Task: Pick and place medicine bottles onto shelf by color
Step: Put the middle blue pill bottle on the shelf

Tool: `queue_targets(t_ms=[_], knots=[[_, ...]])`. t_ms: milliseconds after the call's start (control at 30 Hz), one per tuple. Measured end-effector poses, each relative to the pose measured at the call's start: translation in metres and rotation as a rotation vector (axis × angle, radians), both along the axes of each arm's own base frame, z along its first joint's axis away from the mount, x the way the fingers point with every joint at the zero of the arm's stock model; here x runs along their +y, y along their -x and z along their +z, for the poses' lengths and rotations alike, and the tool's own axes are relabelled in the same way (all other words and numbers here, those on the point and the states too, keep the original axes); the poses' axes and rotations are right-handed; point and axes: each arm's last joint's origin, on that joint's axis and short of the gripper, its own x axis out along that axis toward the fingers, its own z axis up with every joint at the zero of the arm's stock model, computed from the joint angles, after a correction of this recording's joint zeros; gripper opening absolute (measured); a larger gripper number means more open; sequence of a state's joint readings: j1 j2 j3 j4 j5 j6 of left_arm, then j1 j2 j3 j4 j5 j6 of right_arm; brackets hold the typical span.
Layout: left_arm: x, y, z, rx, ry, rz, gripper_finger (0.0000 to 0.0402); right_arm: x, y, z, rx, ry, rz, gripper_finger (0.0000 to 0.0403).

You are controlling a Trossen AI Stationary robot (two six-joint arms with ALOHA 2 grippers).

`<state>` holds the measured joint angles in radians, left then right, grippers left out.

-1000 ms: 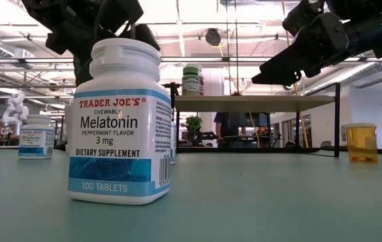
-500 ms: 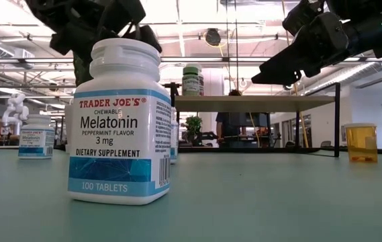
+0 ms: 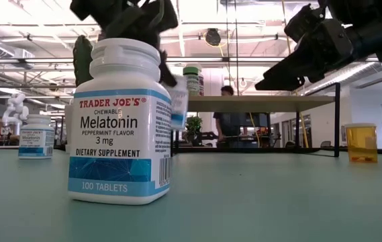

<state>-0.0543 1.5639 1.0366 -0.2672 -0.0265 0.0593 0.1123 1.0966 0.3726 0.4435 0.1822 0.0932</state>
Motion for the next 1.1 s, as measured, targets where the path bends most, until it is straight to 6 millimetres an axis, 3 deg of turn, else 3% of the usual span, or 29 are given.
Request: queue_targets(t_ms=[333,567,733,1100], knots=[[0.019,-0.010,0.066,0.009,-0.094,0.029,0.0194,0.000,0.001,-0.002,0.002,-0.039,-0.014,0.0318],[0.046,-0.013,0.092,-0.049,-0.219,0.011,0.0186,0.000,0.001,-0.002,-0.001,-0.086,-0.032,0.0318],[0.079,-0.013,0.100,-0.102,-0.273,0.059,0.0188,0.000,0.001,-0.001,-0.018,-0.099,-0.035,0.0318],[0.143,-0.010,0.094,-0.148,-0.257,0.117,0.0189,0.000,0.000,0.002,-0.051,-0.091,-0.029,0.0318]])
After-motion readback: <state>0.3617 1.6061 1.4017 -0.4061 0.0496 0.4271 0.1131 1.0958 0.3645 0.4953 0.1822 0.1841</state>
